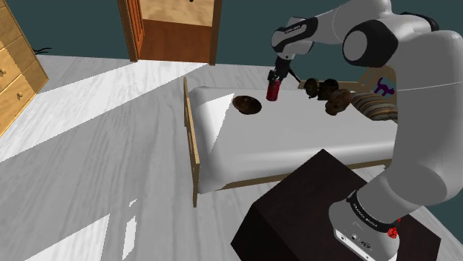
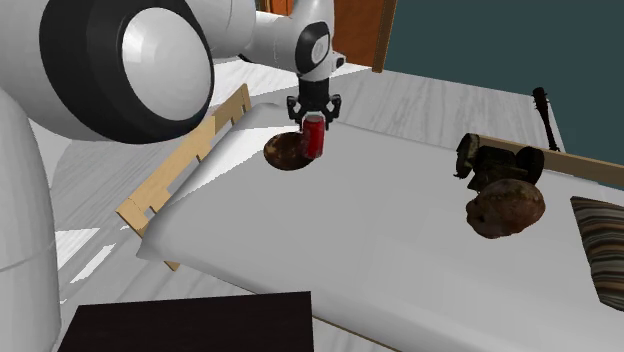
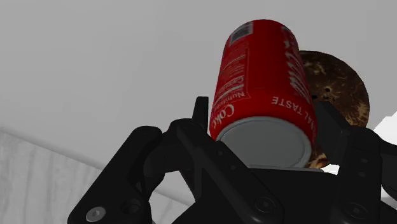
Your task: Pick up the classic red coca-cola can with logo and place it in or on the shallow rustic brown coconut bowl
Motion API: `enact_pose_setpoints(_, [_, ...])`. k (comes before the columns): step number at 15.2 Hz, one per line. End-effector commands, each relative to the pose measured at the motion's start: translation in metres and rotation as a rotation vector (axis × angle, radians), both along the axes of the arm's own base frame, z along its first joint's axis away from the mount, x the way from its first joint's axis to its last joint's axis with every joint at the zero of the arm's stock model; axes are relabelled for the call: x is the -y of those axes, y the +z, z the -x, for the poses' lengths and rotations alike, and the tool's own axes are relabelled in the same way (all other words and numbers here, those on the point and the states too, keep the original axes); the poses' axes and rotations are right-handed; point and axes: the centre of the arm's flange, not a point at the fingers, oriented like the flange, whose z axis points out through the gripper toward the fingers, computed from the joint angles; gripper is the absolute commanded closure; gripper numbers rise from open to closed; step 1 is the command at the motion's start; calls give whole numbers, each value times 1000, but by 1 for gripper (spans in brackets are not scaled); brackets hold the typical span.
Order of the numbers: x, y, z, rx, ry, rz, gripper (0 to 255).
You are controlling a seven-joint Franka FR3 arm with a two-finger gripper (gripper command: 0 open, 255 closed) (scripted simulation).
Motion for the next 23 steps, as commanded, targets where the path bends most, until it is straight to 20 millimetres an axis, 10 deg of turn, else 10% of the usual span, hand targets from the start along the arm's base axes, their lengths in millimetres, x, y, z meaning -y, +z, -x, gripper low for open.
enact_pose_setpoints(1, [-17,4,-21,0,-1,0,255])
enact_pose_setpoints(8, [-76,13,-86,0,-1,0,255])
enact_pose_setpoints(23, [-76,-67,-86,0,-1,0,255])
